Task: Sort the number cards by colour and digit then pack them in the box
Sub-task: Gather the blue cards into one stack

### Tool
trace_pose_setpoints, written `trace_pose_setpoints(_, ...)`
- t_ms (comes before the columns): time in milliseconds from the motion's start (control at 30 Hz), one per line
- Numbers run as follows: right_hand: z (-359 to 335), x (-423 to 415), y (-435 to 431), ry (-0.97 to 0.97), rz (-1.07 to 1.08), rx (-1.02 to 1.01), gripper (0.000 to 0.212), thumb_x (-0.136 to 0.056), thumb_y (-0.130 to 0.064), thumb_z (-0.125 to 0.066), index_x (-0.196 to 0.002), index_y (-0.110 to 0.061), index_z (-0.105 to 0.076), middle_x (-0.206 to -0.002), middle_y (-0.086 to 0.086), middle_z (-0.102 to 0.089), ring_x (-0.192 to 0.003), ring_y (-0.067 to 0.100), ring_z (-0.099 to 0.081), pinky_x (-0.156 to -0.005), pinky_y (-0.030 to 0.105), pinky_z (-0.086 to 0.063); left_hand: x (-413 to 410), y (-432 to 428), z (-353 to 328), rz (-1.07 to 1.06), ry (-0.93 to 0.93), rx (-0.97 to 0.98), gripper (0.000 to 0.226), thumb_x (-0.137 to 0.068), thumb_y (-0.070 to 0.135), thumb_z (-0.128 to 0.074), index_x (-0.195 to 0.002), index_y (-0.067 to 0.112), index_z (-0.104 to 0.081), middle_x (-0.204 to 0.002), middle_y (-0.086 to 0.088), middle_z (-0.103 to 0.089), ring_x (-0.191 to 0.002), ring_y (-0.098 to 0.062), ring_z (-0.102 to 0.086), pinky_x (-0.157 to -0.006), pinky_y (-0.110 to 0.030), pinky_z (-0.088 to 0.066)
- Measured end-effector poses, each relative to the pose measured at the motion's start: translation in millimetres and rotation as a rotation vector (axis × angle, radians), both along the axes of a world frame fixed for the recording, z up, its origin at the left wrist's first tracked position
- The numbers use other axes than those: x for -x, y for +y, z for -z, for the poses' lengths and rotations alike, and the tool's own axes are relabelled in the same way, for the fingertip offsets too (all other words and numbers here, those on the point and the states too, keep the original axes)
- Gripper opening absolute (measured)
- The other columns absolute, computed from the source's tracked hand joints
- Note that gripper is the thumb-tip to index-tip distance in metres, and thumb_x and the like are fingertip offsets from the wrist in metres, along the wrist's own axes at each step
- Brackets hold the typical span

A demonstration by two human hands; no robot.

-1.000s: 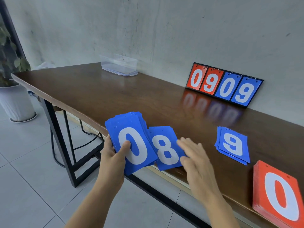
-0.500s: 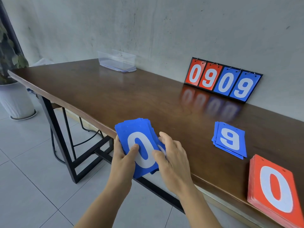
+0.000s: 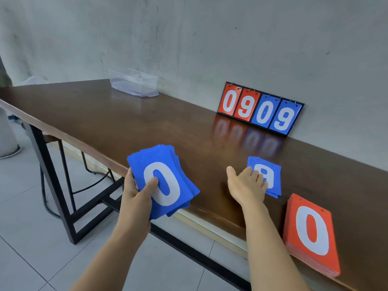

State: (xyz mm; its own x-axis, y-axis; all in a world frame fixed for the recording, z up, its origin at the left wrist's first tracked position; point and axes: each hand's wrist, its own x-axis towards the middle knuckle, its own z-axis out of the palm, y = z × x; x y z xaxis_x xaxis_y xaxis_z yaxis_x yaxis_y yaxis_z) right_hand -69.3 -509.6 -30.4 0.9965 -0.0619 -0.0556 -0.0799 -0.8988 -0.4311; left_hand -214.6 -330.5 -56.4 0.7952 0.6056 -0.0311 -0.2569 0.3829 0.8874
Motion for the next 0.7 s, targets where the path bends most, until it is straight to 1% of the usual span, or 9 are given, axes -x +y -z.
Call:
trace_pose_setpoints(67,6.0,4.3,9.2,-0.069,-0.072,-0.014,0.065,-0.098,-0.047,-0.024,-0.145,-0.003,-0.03,-0.154,0.015,-0.028,-0.144,0.03,-0.02,-0.119,0.047,-0.012,1.1,2.3,-1.8,0.0,-0.014,-0.005,0.042,-0.096,0.014,-0.057,-0.128,0.039,-0.051,-0.113,0.008,-0.069,-0.1,-0.019,-0.069,-0.081,-0.041,-0.057)
trace_pose_setpoints(133,5.2,17.2,20.3,-0.119,-0.161,-0.009,0.048,-0.096,-0.04,-0.026,-0.117,-0.003,-0.049,-0.136,0.013,-0.048,-0.129,0.03,-0.038,-0.113,0.047,-0.025,2.2,5.4,-2.6,-0.01,-0.019,0.005,0.041,-0.095,0.014,-0.057,-0.126,0.04,-0.051,-0.111,0.008,-0.069,-0.098,-0.018,-0.07,-0.077,-0.039,-0.057)
trace_pose_setpoints(200,6.0,33.4,29.4,-0.15,-0.244,0.018,0.031,-0.096,-0.035,-0.028,-0.093,-0.01,-0.045,-0.118,0.008,-0.052,-0.115,0.027,-0.042,-0.108,0.045,-0.03,3.1,9.2,-3.8,-0.017,-0.024,0.015,0.04,-0.095,0.015,-0.058,-0.125,0.041,-0.051,-0.109,0.009,-0.07,-0.096,-0.018,-0.07,-0.076,-0.038,-0.057)
trace_pose_setpoints(267,5.3,51.3,38.0,-0.185,-0.323,0.02,0.024,-0.096,-0.031,-0.028,-0.083,-0.014,-0.038,-0.104,0.003,-0.047,-0.103,0.022,-0.04,-0.103,0.041,-0.032,4.1,13.7,-6.6,-0.02,-0.031,0.015,0.04,-0.095,0.016,-0.058,-0.126,0.04,-0.051,-0.109,0.009,-0.07,-0.096,-0.018,-0.07,-0.075,-0.038,-0.057)
trace_pose_setpoints(333,5.8,64.7,46.0,-0.203,-0.394,-0.001,0.022,-0.097,-0.028,-0.029,-0.082,-0.014,-0.037,-0.102,-0.001,-0.045,-0.1,0.02,-0.038,-0.1,0.038,-0.032,5.1,19.2,-8.2,-0.021,-0.037,0.012,0.039,-0.095,0.016,-0.058,-0.127,0.038,-0.051,-0.109,0.008,-0.07,-0.097,-0.018,-0.07,-0.075,-0.038,-0.057)
trace_pose_setpoints(500,9.6,78.2,62.0,-0.222,-0.507,-0.006,0.02,-0.098,-0.024,-0.028,-0.092,-0.015,-0.044,-0.131,-0.004,-0.043,-0.118,0.019,-0.034,-0.104,0.032,-0.024,8.0,33.1,-10.9,-0.019,-0.058,0.0,0.037,-0.096,0.013,-0.057,-0.125,0.037,-0.053,-0.11,0.005,-0.07,-0.099,-0.022,-0.069,-0.079,-0.041,-0.056)
trace_pose_setpoints(567,12.0,82.4,67.5,-0.211,-0.559,-0.034,0.022,-0.098,-0.026,-0.028,-0.093,-0.016,-0.047,-0.136,-0.007,-0.041,-0.125,0.014,-0.03,-0.105,0.032,-0.022,9.4,38.3,-11.8,-0.021,-0.06,-0.003,0.036,-0.096,0.013,-0.056,-0.122,0.038,-0.054,-0.109,0.007,-0.071,-0.098,-0.02,-0.07,-0.079,-0.041,-0.057)
trace_pose_setpoints(633,13.6,85.5,73.3,-0.169,-0.604,-0.092,0.021,-0.096,-0.026,-0.031,-0.09,-0.015,-0.049,-0.125,-0.011,-0.045,-0.122,0.011,-0.032,-0.1,0.033,-0.024,10.3,43.6,-12.8,-0.021,-0.059,-0.003,0.036,-0.096,0.012,-0.055,-0.119,0.04,-0.055,-0.107,0.008,-0.071,-0.096,-0.019,-0.07,-0.079,-0.041,-0.057)
trace_pose_setpoints(700,9.0,88.9,74.8,-0.115,-0.602,-0.313,0.02,-0.087,-0.026,-0.034,-0.084,-0.011,-0.047,-0.098,-0.006,-0.052,-0.105,0.017,-0.04,-0.086,0.036,-0.029,11.0,49.9,-12.5,-0.02,-0.056,-0.004,0.036,-0.096,0.011,-0.055,-0.116,0.041,-0.055,-0.107,0.008,-0.071,-0.097,-0.02,-0.07,-0.081,-0.042,-0.056)
